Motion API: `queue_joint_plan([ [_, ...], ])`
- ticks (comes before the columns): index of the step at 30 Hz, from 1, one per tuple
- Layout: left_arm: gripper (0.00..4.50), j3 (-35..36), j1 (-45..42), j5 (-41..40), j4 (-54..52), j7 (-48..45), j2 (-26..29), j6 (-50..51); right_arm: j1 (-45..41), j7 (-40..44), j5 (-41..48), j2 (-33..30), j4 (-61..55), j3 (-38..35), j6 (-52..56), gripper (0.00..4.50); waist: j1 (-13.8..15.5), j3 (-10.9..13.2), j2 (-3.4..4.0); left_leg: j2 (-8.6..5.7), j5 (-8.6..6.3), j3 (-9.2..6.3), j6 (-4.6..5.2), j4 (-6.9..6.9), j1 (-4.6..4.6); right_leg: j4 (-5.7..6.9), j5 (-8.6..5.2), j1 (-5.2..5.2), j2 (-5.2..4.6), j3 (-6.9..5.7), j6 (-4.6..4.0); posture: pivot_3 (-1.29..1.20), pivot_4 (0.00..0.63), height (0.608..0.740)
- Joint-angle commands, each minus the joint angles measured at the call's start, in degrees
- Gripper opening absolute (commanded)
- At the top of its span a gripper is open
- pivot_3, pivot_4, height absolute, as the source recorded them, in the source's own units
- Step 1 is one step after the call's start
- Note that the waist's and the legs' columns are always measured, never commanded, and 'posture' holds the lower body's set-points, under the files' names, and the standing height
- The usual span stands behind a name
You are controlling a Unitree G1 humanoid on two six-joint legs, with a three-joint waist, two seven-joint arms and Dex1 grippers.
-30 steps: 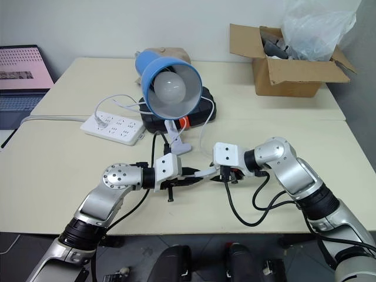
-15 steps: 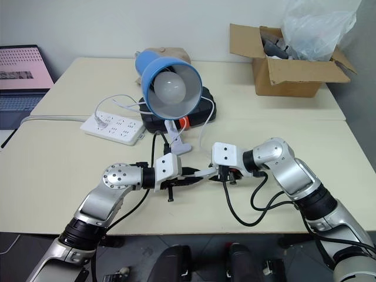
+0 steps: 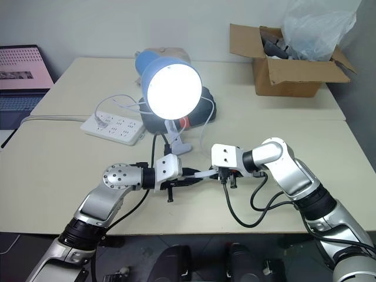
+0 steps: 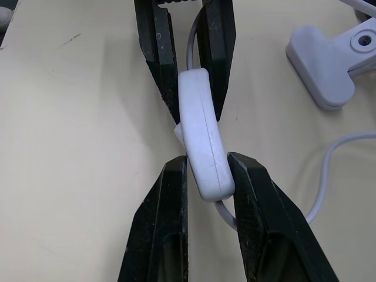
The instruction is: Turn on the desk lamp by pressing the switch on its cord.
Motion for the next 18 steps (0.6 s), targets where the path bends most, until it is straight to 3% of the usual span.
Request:
queue_joint_plan([
  [1,0.41,0.9,-0.6,-0.7,-1.6,1.0,-0.6,-0.8,0.2,0.4,2.3,0.7,-1.7,-2.4,-2.0,1.53,0.0,0.0,0.0,0.0,0.0,0.0,0.0,0.0,0.0,0.0,0.0,0.0,0.0,0.0,0.0,0.0,0.15,0.74],
  [9,0.41,0.6,-1.2,-0.4,0.0,0.9,-0.6,-1.7,0.6,0.3,4.2,-1.0,-4.3,-5.2,-2.1,3.43,0.0,0.0,0.0,0.0,0.0,0.0,0.0,0.0,0.0,0.0,0.0,0.0,0.0,0.0,0.0,0.0,0.15,0.74],
  [13,0.41,-0.7,-2.2,1.7,3.4,3.3,-2.7,-3.0,4.9,-0.9,6.7,-6.1,-11.5,-11.9,2.2,4.38,0.3,0.0,0.0,-0.01,0.0,-0.01,0.0,0.0,0.0,0.01,0.0,0.01,-0.01,-0.01,0.0,0.0,0.15,0.74],
  [18,0.41,-1.7,-5.6,5.7,11.3,8.3,-7.0,-5.3,16.1,-6.2,7.5,-11.7,-20.1,-21.5,8.4,4.5,0.8,0.0,-0.01,-0.08,0.0,0.0,0.0,0.03,-0.03,-0.06,0.0,0.05,-0.07,0.0,0.02,0.0,0.15,0.74],
])
